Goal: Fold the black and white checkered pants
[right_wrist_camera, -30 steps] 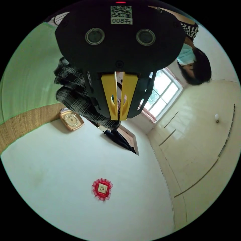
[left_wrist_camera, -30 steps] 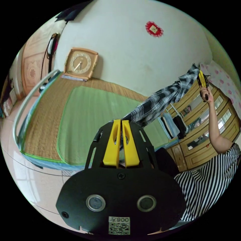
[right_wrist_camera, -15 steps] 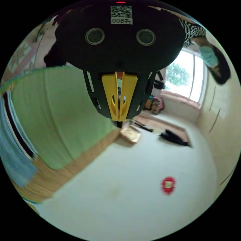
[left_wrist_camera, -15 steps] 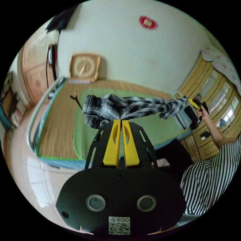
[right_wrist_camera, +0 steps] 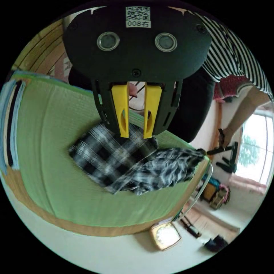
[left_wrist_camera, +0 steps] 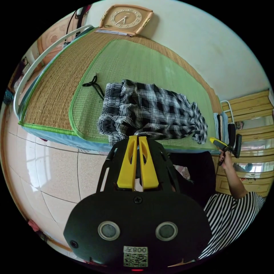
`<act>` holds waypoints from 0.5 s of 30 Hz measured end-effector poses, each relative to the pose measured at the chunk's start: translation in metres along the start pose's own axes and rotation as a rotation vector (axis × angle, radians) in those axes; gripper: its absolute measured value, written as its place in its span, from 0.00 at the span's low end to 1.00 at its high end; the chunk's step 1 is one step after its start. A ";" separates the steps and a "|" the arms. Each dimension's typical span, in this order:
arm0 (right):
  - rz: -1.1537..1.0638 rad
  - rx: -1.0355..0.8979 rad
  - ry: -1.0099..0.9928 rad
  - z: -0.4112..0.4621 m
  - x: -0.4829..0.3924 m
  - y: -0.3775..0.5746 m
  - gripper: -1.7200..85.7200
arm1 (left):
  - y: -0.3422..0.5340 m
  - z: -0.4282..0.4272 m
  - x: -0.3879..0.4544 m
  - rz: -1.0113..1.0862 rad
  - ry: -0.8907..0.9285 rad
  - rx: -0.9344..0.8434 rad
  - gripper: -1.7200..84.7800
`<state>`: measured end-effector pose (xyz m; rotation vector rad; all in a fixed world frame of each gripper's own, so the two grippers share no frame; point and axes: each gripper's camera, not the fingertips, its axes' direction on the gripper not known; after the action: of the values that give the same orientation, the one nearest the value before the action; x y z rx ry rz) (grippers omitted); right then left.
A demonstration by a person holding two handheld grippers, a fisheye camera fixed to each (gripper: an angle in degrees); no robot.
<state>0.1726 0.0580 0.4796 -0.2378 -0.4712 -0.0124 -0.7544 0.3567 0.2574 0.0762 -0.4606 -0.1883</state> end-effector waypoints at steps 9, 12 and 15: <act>-0.218 -0.127 0.305 0.063 -0.060 -0.043 0.10 | -0.017 0.001 -0.001 -0.013 -0.014 -0.054 0.03; -0.222 -0.137 0.290 0.064 -0.060 -0.051 0.09 | -0.024 0.002 0.000 -0.003 -0.030 -0.081 0.03; -0.208 -0.150 0.252 0.060 -0.053 -0.057 0.05 | -0.032 0.000 0.002 0.010 -0.037 -0.089 0.03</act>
<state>0.0949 0.0142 0.5206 -0.3284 -0.2419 -0.2792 -0.7580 0.3254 0.2548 -0.0168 -0.4887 -0.2006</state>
